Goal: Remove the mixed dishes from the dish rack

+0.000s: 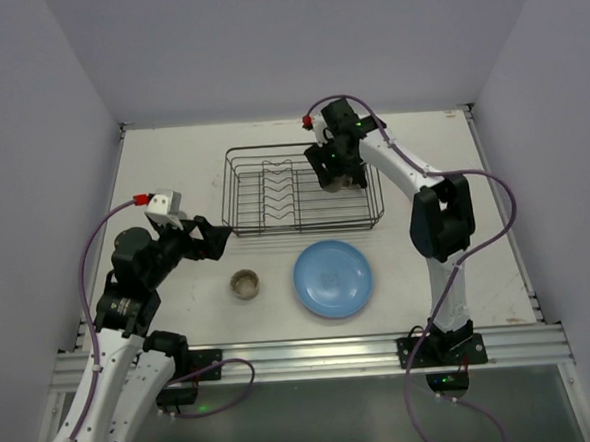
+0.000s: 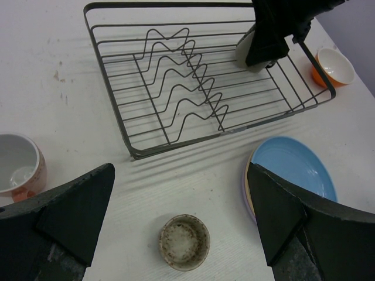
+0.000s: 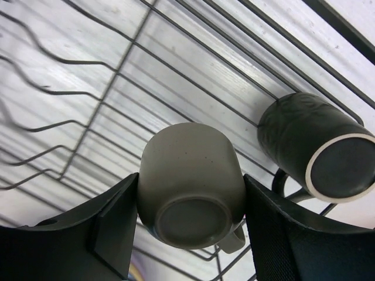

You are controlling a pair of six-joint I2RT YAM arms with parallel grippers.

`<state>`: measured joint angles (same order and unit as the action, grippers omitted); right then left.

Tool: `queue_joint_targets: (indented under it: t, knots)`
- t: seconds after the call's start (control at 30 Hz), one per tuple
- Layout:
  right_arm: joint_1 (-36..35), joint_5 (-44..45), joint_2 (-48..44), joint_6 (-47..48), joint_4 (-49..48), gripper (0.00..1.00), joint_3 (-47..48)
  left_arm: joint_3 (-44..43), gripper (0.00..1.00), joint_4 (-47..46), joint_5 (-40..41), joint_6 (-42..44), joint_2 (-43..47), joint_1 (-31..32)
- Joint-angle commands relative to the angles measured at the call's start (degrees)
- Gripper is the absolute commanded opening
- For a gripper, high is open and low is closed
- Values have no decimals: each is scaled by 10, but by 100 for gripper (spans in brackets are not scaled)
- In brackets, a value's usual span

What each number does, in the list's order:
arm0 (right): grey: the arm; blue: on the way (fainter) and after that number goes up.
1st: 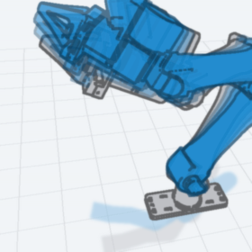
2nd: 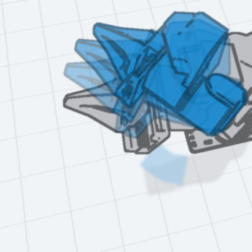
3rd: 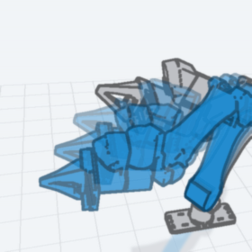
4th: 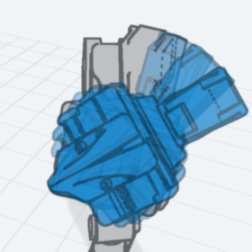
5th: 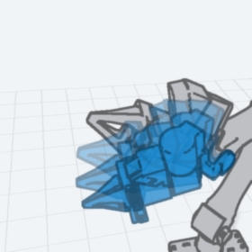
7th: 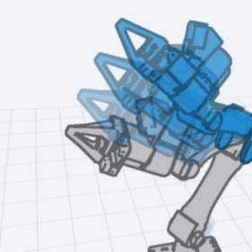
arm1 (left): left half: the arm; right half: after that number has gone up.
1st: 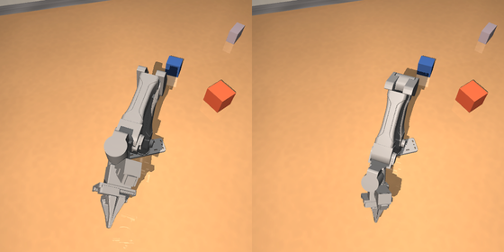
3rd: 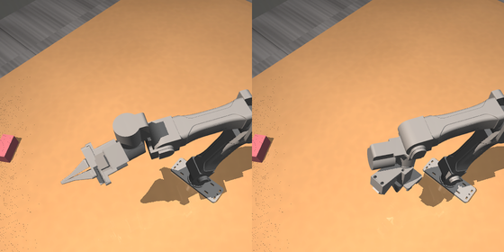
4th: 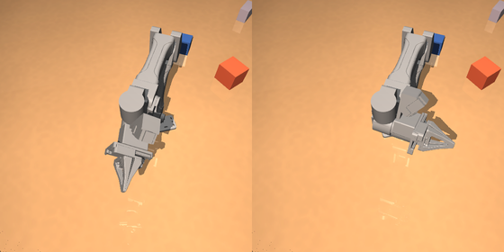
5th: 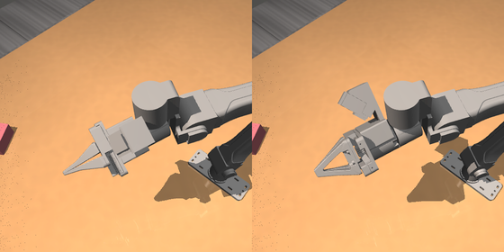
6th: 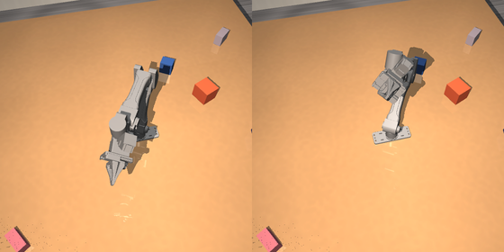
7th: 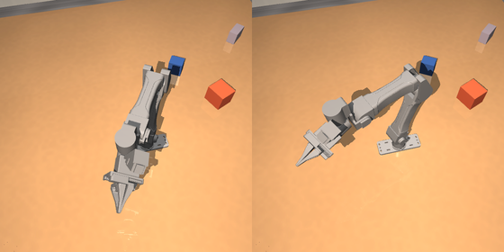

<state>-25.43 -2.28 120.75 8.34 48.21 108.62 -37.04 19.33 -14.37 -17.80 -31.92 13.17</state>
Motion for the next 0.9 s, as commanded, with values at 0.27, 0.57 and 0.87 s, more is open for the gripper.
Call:
queue_joint_targets:
  t: [0.27, 0.57, 0.87]
  knots:
    - [53, -311, -231, -194, -143, 0, -125, 9, 100, -231, -129, -158, -39, 3]
    - [86, -519, -407, -469, -475, 0, -388, 12, 100, -600, -148, -261, -196, 129]
    - [94, -565, -484, -704, -705, 0, -509, -20, 96, -602, -46, -23, -233, 266]
